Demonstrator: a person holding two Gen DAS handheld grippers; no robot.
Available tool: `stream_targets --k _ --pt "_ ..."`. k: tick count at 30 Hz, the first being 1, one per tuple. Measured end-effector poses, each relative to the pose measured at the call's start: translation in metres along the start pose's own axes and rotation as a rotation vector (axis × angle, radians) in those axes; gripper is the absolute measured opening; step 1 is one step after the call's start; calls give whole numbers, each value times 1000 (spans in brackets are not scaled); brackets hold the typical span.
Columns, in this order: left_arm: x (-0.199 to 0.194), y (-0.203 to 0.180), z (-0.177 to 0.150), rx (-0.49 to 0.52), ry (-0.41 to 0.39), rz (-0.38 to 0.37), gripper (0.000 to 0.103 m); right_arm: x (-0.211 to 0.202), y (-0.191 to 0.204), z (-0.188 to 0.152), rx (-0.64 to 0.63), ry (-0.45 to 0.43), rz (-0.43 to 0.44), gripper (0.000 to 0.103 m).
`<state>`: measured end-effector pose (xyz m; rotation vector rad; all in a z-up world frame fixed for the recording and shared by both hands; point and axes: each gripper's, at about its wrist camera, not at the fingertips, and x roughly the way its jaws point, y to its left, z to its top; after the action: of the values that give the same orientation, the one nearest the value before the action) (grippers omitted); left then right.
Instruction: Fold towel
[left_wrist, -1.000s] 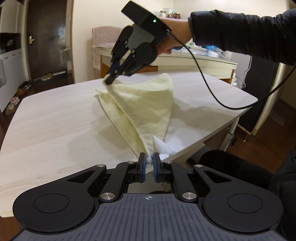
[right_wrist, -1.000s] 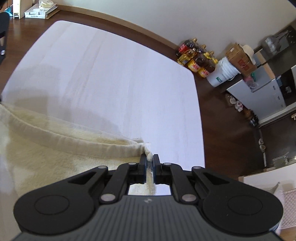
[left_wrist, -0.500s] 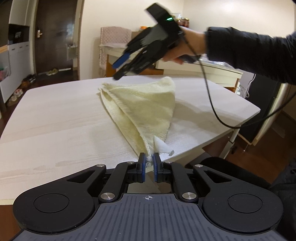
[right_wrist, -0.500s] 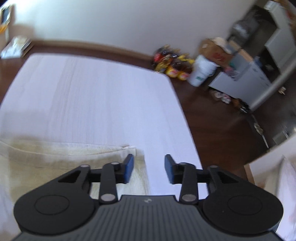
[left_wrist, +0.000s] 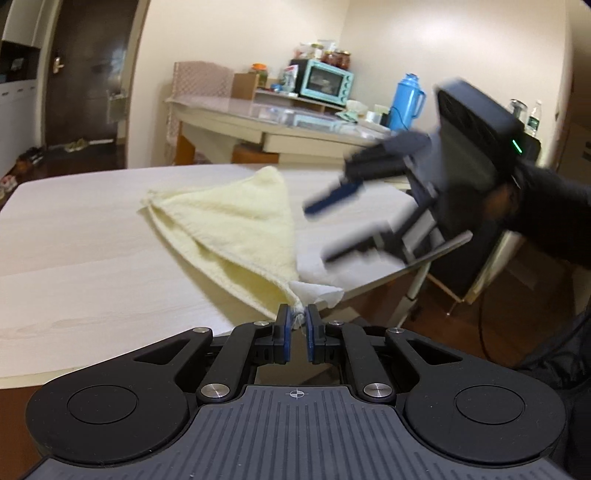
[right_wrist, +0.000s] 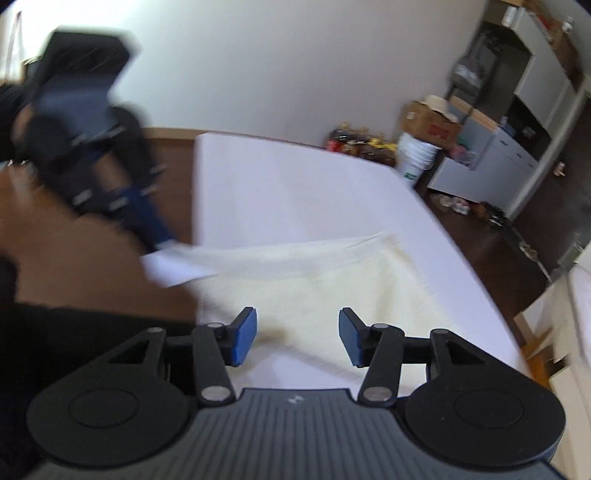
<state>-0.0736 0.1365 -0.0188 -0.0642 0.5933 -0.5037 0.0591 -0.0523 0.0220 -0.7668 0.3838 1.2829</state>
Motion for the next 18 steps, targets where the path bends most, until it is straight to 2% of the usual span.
stream_targets --k 6,11,13,14,15,17,18 --pt "0 -10 5 -15 5 -2 8 15 43 0 8 -104 -88 60" --pt "-1 -11 13 -55 -8 -16 8 31 53 4 45 -166 -163 58" --pt "-1 -15 15 -50 -7 -22 8 35 50 7 67 -188 -190 52" --pt "-1 -17 16 -44 -4 -22 9 37 48 8 76 -188 -199 40" --pt "-2 -18 16 -41 2 -24 9 39 47 10 76 -186 -208 23" --pt "-3 -20 18 -32 16 -27 10 37 44 12 70 -174 -208 14" --pt "-5 -20 20 -25 18 -29 16 36 42 13 68 -167 -206 12"
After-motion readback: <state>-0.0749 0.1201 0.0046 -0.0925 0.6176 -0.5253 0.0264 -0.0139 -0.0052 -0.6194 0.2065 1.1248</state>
